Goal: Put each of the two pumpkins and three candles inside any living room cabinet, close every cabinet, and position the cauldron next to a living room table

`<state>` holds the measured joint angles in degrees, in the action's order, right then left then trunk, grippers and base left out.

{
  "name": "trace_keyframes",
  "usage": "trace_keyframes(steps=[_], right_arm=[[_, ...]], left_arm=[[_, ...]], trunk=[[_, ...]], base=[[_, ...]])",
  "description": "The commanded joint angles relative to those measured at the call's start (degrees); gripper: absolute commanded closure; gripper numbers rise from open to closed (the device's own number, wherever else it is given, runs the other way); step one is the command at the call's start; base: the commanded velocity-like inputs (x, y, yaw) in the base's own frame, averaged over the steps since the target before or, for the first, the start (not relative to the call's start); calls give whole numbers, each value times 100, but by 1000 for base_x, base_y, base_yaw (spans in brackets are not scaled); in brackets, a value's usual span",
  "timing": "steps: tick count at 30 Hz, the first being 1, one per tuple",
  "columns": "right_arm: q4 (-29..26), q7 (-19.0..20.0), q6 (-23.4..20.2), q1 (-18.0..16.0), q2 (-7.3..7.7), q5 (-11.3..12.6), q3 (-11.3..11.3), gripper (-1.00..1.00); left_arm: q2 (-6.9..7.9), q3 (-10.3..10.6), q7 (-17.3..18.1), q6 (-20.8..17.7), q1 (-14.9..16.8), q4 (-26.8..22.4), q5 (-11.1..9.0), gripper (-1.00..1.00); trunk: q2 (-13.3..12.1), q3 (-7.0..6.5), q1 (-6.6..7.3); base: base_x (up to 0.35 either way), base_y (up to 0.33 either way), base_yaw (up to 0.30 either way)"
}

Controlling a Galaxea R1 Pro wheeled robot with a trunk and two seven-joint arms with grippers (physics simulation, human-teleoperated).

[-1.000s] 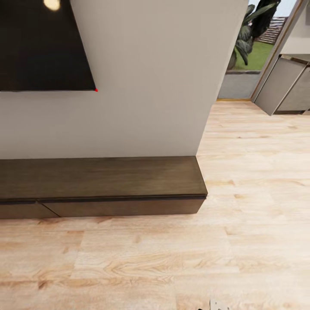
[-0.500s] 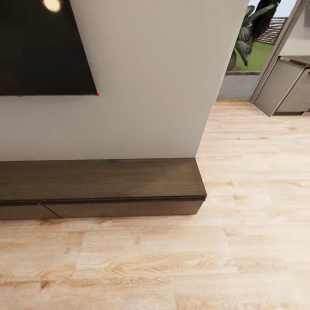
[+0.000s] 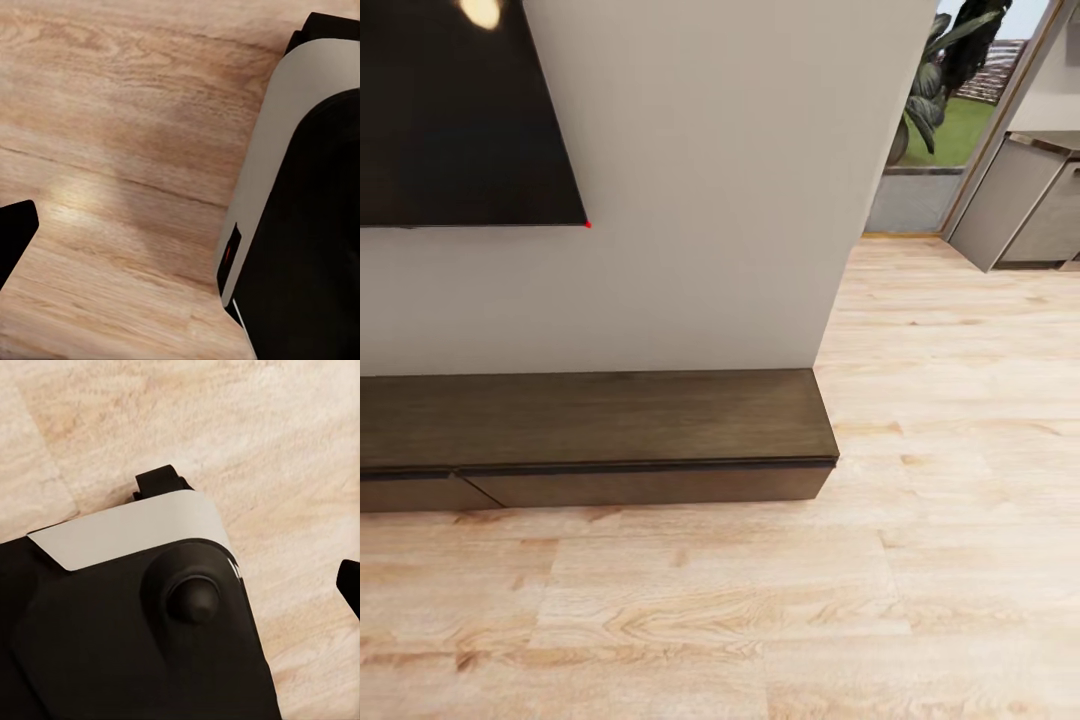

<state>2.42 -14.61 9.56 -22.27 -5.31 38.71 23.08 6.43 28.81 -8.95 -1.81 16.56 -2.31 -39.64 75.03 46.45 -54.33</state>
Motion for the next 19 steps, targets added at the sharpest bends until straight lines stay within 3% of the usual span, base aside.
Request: trace_keyframes(steps=[1, 19], right_arm=[[21, 2, 33, -7, -5, 56, 48, -100], [21, 2, 29, -5, -5, 66, 48, -100]], left_arm=[[8, 48, -28, -20, -2, -15, -51, -100], [-6, 41, -28, -22, -3, -15, -74, -100]], trunk=[[2, 3, 0], [2, 3, 0]], base=[[0, 0, 0], [0, 0, 0]])
